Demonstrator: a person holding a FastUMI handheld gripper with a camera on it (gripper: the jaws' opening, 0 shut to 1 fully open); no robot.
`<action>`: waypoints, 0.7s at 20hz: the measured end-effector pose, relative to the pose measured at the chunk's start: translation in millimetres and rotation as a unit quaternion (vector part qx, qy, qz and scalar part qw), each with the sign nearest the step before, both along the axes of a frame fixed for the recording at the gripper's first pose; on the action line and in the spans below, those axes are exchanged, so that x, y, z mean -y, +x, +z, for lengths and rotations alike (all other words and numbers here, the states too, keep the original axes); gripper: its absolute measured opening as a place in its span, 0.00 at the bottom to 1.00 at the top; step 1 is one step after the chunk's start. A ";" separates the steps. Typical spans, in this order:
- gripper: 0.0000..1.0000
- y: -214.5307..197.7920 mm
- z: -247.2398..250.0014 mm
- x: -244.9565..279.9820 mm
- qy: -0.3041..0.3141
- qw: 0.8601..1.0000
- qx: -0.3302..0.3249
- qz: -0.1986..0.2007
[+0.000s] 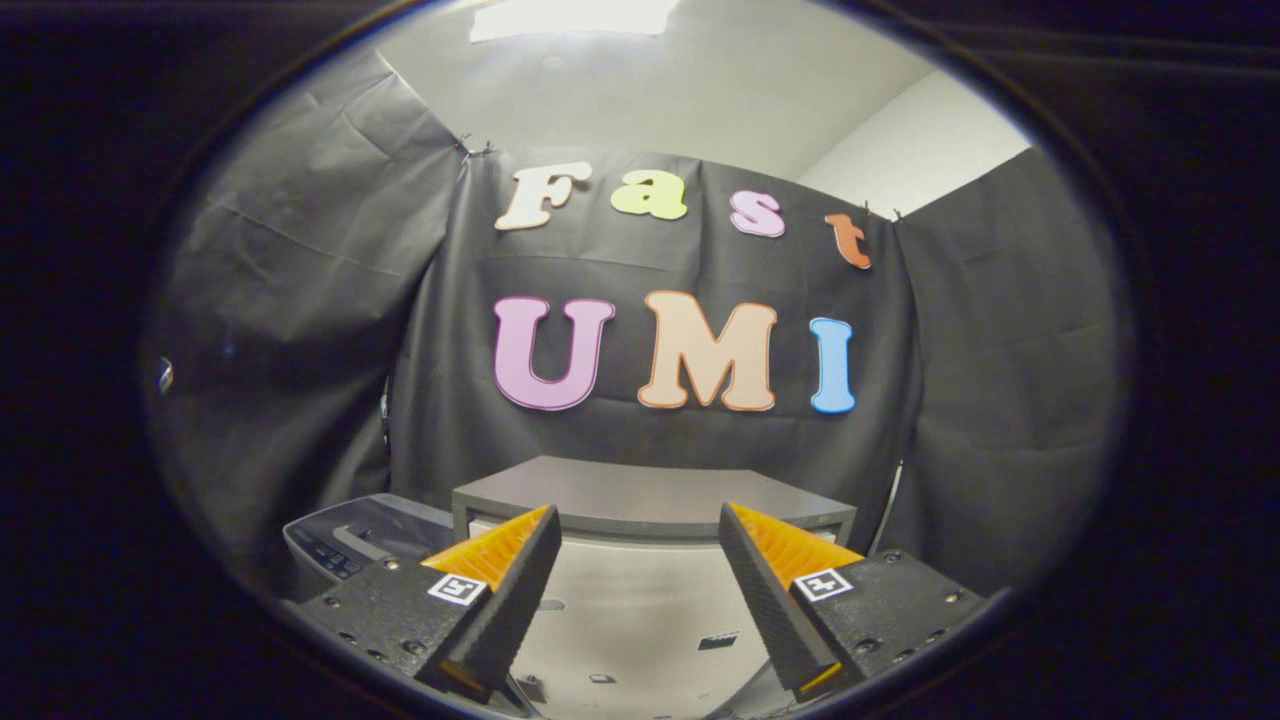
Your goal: Put the clothes into the washing machine and then close the washing machine lid.
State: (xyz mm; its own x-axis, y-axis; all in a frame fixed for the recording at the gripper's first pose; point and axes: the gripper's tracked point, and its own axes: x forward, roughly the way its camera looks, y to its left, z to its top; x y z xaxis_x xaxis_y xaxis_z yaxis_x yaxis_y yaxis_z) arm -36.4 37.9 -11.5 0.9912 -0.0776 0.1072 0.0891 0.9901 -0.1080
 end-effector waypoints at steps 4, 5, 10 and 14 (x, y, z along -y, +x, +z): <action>0.96 0.1 -1.5 2.2 0.015 1.000 0.004 0.000; 0.96 1.0 -1.8 2.7 0.016 1.000 0.004 0.000; 0.96 -0.7 -1.1 0.2 0.004 1.000 0.006 0.006; 0.96 1.9 -0.3 -5.4 -0.003 1.000 0.006 0.016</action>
State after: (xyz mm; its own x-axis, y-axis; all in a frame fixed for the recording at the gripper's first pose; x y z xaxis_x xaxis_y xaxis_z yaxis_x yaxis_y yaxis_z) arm -34.5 43.3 -11.8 0.9917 -0.0454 0.1203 0.0590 0.9920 -0.1120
